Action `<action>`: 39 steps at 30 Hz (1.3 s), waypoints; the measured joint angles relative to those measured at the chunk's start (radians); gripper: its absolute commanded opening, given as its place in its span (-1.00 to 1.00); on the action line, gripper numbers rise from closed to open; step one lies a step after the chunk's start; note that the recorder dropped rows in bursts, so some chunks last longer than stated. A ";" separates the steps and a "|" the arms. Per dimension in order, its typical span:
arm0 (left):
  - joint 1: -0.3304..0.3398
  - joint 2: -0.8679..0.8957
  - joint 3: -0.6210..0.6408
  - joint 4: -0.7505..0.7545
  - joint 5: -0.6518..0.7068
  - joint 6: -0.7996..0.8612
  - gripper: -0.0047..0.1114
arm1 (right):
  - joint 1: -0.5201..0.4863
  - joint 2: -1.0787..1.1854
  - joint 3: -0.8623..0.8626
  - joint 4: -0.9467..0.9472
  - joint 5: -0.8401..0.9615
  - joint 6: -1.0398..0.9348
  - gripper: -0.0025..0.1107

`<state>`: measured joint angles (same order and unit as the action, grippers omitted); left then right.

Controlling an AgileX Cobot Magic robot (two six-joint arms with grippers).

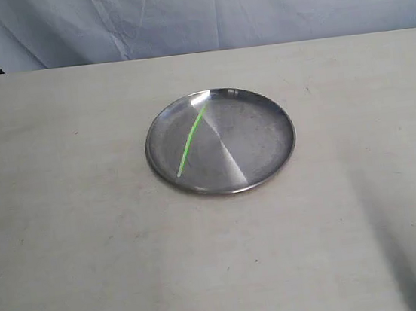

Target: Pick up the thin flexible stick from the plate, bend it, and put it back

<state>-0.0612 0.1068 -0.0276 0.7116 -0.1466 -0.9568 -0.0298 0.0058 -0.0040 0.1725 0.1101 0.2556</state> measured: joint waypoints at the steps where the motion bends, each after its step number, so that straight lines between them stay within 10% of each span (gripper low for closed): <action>1: 0.000 0.000 0.000 0.000 0.000 0.000 -0.92 | 0.000 0.000 0.002 0.040 -0.039 0.019 -0.97; 10: 0.000 0.000 0.000 0.000 0.000 0.000 -0.92 | 0.000 0.000 0.002 0.609 -0.313 0.359 -0.97; 28: 0.000 0.000 0.000 0.000 0.000 0.000 -0.92 | 0.000 0.000 0.002 0.644 -0.519 0.657 -0.97; 39: 0.000 0.000 0.000 0.000 0.000 0.000 -0.92 | 0.000 0.003 -0.042 0.573 -0.754 0.351 -0.97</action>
<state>-0.0612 0.1068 -0.0276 0.7116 -0.1466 -0.9568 -0.0298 0.0091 -0.0465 0.7454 -0.6439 0.6068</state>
